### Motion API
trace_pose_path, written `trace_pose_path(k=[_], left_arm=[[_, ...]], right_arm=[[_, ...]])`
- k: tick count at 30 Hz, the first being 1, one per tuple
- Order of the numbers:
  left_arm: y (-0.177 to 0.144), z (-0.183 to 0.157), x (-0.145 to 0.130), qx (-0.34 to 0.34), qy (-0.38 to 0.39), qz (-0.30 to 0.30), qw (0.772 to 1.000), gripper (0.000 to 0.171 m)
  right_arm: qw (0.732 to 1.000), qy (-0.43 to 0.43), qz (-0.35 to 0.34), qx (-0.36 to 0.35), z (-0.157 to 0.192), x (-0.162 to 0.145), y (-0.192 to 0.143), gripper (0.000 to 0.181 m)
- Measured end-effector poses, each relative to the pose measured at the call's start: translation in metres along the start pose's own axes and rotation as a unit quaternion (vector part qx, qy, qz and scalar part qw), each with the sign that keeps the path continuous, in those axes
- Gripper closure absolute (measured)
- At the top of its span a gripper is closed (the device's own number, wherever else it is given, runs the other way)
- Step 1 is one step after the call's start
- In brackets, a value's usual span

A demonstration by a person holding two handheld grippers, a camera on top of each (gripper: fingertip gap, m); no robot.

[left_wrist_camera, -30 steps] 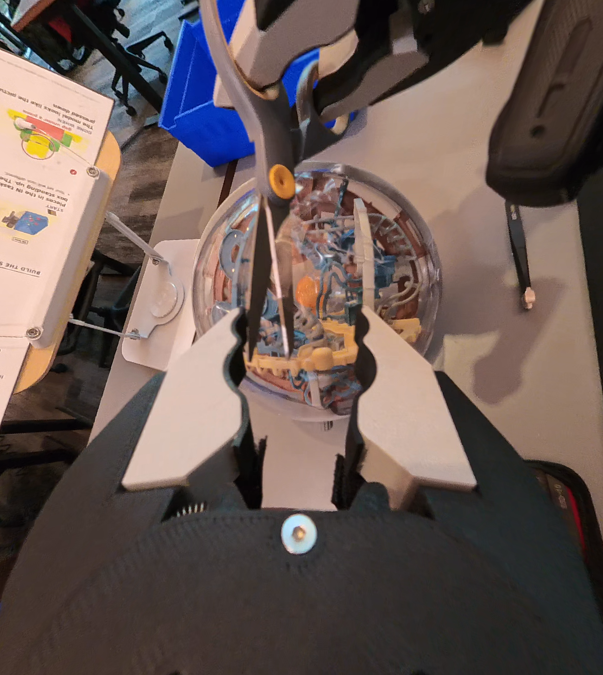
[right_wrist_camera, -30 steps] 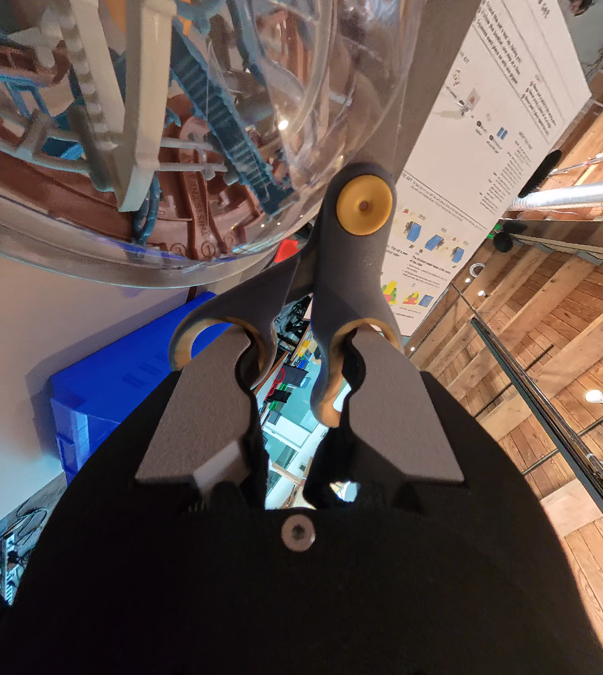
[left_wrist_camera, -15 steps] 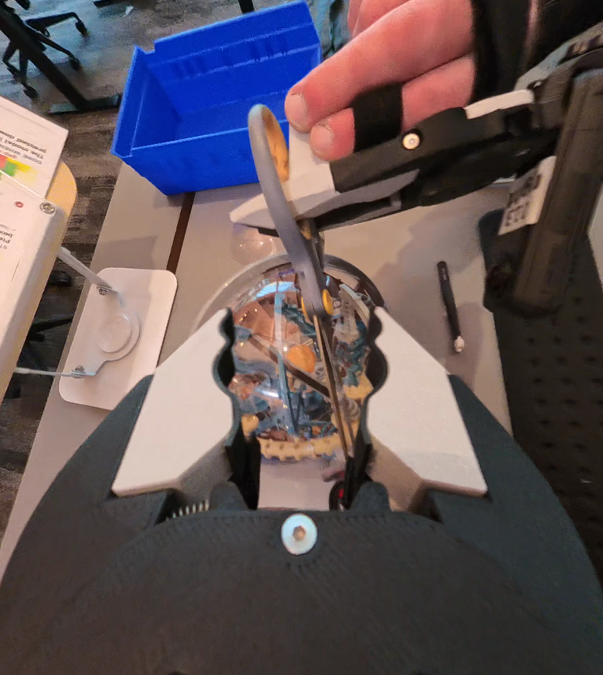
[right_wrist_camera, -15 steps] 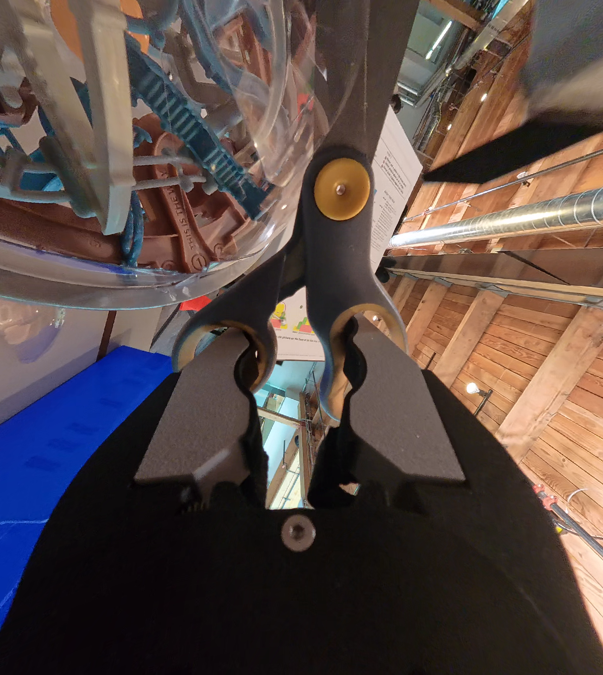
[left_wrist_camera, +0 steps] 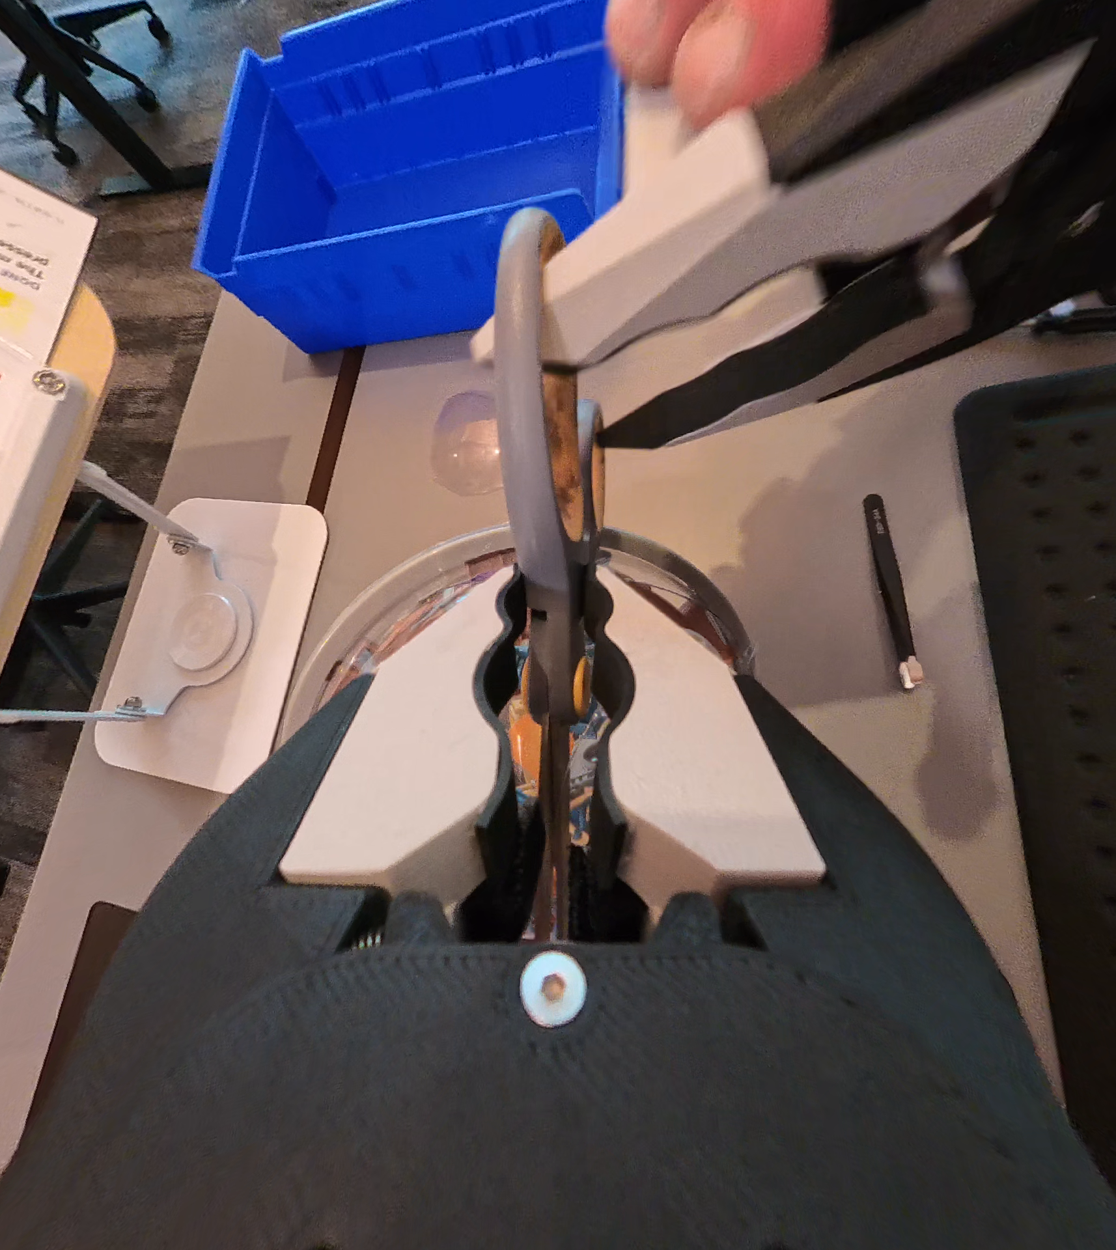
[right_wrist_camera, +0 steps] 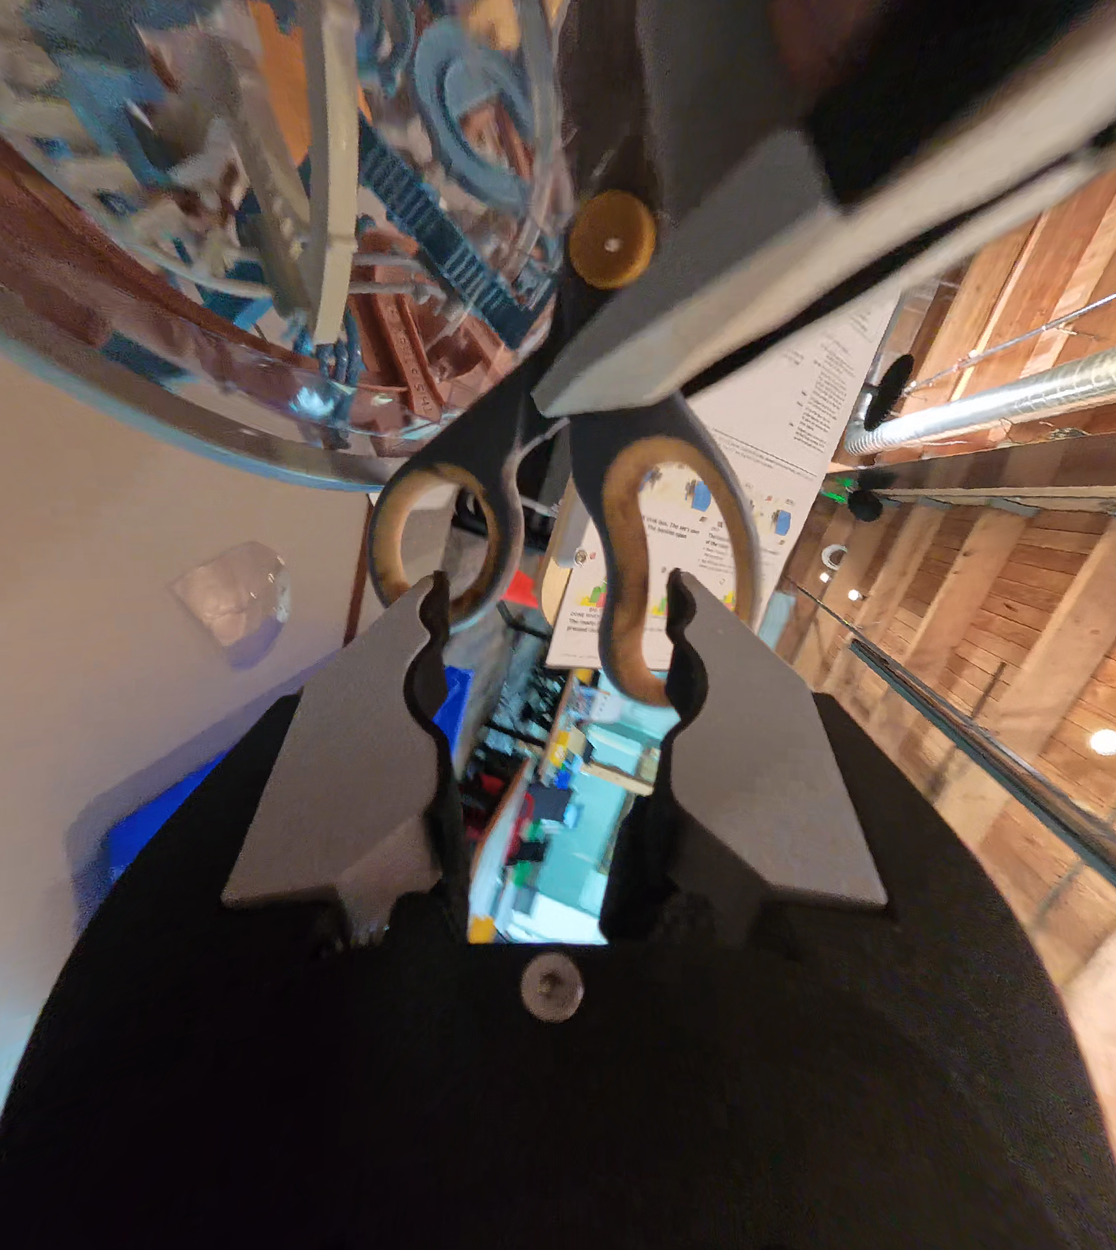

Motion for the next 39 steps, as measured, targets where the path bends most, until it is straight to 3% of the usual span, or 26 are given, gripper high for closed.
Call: trace_pose_path(k=[2,4,6,9,11,13,17,19,21,23,27,28,32,34,35,39], left_arm=[[-0.002,0.005,-0.003,-0.008,-0.018,-0.02,1.0,0.159],[-0.004,0.004,-0.003,-0.021,-0.005,-0.037,0.999,0.16],[-0.003,0.006,-0.005,-0.015,0.009,-0.035,0.999,0.16],[-0.009,0.01,-0.005,-0.036,-0.005,-0.067,0.997,0.16],[-0.011,0.013,-0.007,-0.049,-0.012,-0.08,0.996,0.159],[-0.013,0.016,-0.008,-0.049,-0.013,-0.089,0.995,0.159],[-0.016,0.018,-0.003,-0.08,-0.016,-0.14,0.987,0.16],[-0.014,0.018,0.002,-0.09,-0.012,-0.156,0.984,0.159],[-0.012,0.021,0.001,-0.089,-0.006,-0.164,0.983,0.158],[-0.013,0.024,-0.003,-0.098,-0.015,-0.166,0.981,0.158],[-0.033,0.036,0.016,-0.074,-0.01,-0.189,0.979,0.121],[-0.038,0.036,0.023,-0.071,0.003,-0.192,0.979,0.121],[-0.033,0.029,0.034,-0.079,0.031,-0.148,0.985,0.125],[-0.024,0.026,0.033,-0.062,0.061,-0.119,0.989,0.153],[-0.023,0.025,0.033,-0.062,0.065,-0.115,0.989,0.154],[-0.036,0.026,0.032,-0.061,0.043,-0.154,0.985,0.156]], right_arm=[[0.996,0.072,-0.048,0.018,-0.003,-0.006,-0.011,0.12],[0.971,0.187,-0.141,0.047,-0.005,-0.004,-0.022,0.121],[0.918,0.319,-0.213,0.102,-0.005,0.0,-0.027,0.119],[0.86,0.42,-0.263,0.12,-0.008,-0.009,-0.025,0.129],[0.819,0.483,-0.278,0.132,-0.008,-0.021,-0.014,0.124],[0.749,0.545,-0.35,0.136,-0.011,-0.03,-0.013,0.135],[0.646,0.599,-0.383,0.279,0.007,-0.012,0.018,0.129],[0.608,0.597,-0.427,0.303,0.005,0.001,0.025,0.151],[0.591,0.59,-0.453,0.312,0.003,0.005,0.026,0.169],[0.601,0.583,-0.456,0.303,0.002,0.008,0.026,0.171],[0.604,0.578,-0.448,0.317,0.005,0.014,0.028,0.172],[0.605,0.578,-0.45,0.314,0.004,0.014,0.028,0.172],[0.62,0.566,-0.444,0.313,0.0,0.018,0.024,0.172],[0.629,0.562,-0.436,0.314,-0.002,0.02,0.024,0.172],[0.633,0.56,-0.432,0.315,-0.001,0.021,0.024,0.173],[0.612,0.566,-0.446,0.326,0.002,0.024,0.025,0.172]])
Point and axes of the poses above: each gripper's, where its closed fingertips meet, y out along the fingers, x out of its top, z = x × y across the jaws, the point moved 4 cm from there along -y, back along the fingers, and after that the axes turned 5 degrees about x, right-handed, at the moved point
